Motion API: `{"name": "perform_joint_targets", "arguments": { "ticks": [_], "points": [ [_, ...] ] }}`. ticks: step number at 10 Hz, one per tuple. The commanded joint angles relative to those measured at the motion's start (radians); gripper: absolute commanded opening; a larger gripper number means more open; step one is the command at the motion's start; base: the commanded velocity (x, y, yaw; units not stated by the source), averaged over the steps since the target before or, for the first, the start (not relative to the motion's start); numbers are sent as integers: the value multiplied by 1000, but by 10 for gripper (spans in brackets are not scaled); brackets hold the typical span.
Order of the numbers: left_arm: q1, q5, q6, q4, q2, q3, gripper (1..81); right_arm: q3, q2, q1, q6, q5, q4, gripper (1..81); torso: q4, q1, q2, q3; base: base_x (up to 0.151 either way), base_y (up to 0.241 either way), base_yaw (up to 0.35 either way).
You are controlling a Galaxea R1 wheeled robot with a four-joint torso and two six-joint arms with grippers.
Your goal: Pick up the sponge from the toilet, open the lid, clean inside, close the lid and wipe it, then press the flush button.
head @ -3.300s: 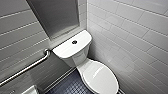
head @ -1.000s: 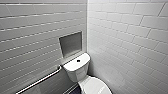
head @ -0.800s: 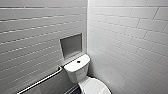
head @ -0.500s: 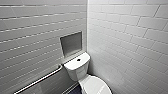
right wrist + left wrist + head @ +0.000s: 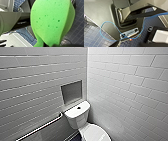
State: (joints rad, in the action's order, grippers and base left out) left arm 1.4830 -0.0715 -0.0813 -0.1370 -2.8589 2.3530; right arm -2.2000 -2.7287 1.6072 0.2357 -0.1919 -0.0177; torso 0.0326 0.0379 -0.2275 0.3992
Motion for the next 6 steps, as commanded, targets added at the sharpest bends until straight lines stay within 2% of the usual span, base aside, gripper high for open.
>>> {"name": "perform_joint_targets", "arguments": {
  "ticks": [1, 2, 3, 6],
  "points": [
    [-17, -68, -6, -4, -10, 17, 811, 14, 16, -5, -3, 62, 21, 10, 0, 0, 0, -96, 0, 0, 0],
    [-19, -68, -6, -1, -24, 43, 811, 7, 15, -5, -3, 62, 22, 10, 0, -1, 0, -119, 0, 0, 0],
    [-20, -67, -5, 7, -43, 93, 811, -3, 9, -8, -4, 71, 28, 10, 0, -3, 0, -69, 0, 0, 0],
    [-22, -61, 6, 13, -88, 206, 811, -154, -83, -31, -3, 268, 33, 10, 0, -3, 0, -102, 0, 0, 0]
  ]
}}
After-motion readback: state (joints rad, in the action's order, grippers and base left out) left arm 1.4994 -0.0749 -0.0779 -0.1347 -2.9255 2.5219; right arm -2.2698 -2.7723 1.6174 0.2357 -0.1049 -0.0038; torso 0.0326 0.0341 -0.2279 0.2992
